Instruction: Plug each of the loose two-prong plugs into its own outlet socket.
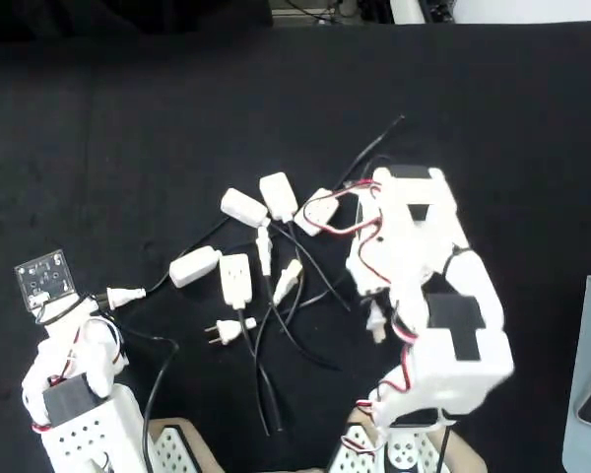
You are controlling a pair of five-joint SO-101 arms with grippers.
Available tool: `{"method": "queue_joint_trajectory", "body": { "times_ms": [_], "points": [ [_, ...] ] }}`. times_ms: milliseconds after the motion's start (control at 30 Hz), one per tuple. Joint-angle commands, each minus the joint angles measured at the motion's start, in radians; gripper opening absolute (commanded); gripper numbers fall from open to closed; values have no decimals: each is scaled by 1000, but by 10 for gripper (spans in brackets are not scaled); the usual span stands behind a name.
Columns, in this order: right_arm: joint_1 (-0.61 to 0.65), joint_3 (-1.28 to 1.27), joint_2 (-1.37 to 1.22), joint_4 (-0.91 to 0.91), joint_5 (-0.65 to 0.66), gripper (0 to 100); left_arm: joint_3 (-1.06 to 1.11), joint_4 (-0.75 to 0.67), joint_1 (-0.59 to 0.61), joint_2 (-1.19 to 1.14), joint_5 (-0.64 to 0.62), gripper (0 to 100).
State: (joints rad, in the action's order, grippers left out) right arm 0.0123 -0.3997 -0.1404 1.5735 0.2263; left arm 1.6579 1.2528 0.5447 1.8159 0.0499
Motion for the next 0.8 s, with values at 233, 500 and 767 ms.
{"method": "queue_joint_trajectory", "body": {
  "times_ms": [233, 500, 767],
  "points": [
    [11, -13, 561, 21, -11, 11, -24, -72, 8, 5, -6, 80],
    [46, -125, 855, -98, -75, 11, -107, -221, 7, 5, -8, 80],
    [282, -341, 1127, -311, -212, 11, -259, -445, -51, 5, -9, 80]
  ]
}}
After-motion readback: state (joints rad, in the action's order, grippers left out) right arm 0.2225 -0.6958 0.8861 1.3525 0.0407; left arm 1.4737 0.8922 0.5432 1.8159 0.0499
